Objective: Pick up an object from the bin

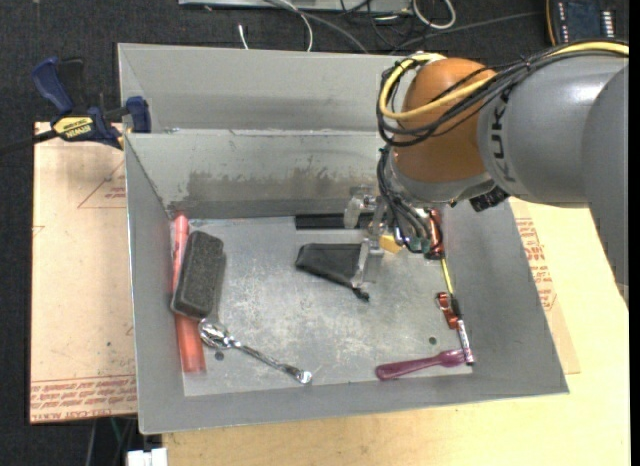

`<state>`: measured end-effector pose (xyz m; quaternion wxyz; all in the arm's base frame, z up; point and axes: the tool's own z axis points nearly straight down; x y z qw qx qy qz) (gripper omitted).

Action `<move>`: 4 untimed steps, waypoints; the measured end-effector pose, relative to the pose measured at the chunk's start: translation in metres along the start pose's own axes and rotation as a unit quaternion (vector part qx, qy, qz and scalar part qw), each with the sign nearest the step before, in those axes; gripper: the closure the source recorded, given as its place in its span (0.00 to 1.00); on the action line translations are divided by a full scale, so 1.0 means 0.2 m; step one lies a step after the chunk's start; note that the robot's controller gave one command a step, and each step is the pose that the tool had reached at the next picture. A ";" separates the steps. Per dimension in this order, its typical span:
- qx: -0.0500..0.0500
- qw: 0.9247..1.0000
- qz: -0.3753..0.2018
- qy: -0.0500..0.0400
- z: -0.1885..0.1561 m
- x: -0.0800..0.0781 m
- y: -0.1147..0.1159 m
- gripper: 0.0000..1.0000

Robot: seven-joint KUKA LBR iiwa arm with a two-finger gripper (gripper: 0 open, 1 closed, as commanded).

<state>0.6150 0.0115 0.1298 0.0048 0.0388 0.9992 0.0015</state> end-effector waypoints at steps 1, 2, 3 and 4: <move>0.000 0.999 0.053 0.008 0.16 0.15 0.16 0.00; 0.000 0.996 0.089 -0.002 0.30 0.07 0.11 0.00; -0.001 0.987 0.160 0.001 0.29 0.13 0.08 1.00; -0.001 0.987 0.160 0.001 0.29 0.13 0.08 1.00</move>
Offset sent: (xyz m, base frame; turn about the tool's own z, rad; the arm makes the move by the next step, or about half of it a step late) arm -0.0113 0.0222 -0.0598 0.1807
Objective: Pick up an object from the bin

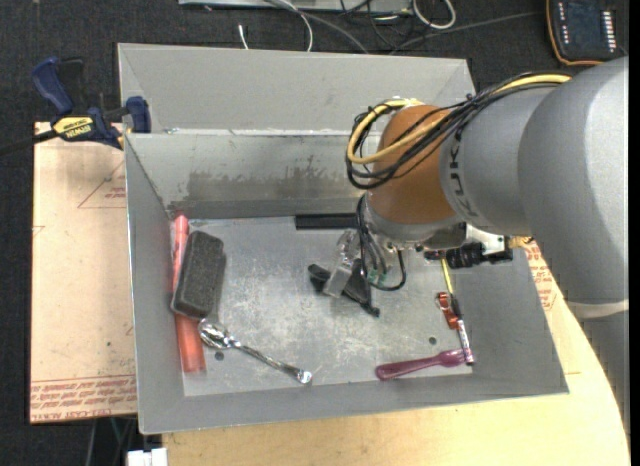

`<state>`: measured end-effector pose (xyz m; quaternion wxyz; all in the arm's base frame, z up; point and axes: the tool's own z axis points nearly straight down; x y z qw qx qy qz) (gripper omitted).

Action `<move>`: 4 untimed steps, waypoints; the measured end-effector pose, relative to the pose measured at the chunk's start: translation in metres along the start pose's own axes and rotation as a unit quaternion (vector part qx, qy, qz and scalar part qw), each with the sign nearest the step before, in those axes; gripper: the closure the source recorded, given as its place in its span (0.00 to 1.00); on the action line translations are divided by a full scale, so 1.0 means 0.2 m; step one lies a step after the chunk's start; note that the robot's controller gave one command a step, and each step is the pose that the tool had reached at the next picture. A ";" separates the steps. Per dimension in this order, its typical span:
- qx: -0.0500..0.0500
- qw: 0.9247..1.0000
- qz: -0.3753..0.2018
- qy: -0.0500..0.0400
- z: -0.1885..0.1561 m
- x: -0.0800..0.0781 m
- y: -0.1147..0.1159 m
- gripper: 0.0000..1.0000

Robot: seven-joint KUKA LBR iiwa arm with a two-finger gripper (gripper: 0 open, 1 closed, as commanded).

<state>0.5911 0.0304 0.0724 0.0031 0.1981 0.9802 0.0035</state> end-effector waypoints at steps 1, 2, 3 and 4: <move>0.000 1.000 0.000 0.000 -0.03 0.00 0.00 1.00; 0.000 1.000 0.000 0.001 -0.07 0.00 0.00 1.00; -0.001 1.000 -0.001 -0.001 -0.12 0.00 0.00 1.00; -0.001 1.000 -0.001 0.000 -0.21 0.00 0.00 1.00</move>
Offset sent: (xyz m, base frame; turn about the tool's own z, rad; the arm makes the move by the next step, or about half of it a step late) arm -0.0003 -0.0001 0.0263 -0.0004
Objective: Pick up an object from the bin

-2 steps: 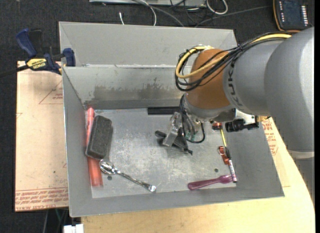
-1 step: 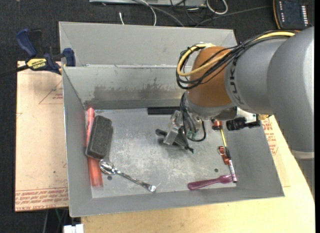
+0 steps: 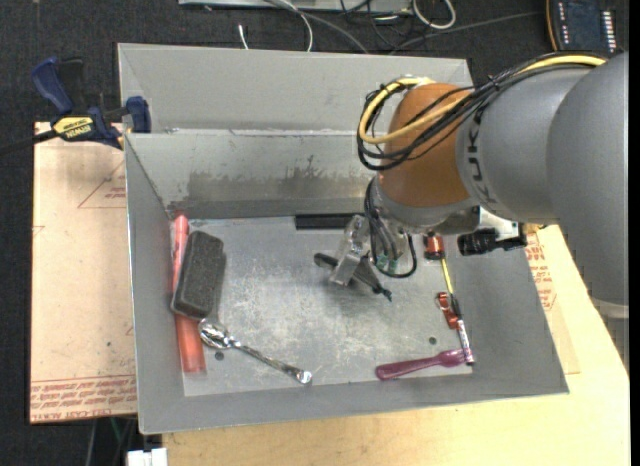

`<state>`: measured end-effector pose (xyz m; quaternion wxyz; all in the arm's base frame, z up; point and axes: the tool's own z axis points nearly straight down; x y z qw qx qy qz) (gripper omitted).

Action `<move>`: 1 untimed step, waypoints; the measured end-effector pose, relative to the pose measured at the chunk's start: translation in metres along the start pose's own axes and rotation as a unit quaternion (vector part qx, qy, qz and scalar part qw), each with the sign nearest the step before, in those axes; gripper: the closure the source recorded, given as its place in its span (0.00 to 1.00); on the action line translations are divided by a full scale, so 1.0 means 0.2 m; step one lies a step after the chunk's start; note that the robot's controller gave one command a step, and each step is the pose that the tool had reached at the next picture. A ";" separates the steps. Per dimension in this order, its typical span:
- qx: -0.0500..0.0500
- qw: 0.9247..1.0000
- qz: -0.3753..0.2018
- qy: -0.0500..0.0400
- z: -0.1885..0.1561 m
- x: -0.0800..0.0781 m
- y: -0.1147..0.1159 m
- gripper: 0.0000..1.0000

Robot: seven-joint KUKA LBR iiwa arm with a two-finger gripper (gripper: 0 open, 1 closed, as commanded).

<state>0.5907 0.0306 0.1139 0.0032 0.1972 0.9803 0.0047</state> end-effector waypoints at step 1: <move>-0.001 1.000 0.000 -0.001 -0.04 0.00 0.00 1.00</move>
Offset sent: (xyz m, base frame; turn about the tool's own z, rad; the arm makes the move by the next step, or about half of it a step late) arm 0.0005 -0.0001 0.0401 -0.0002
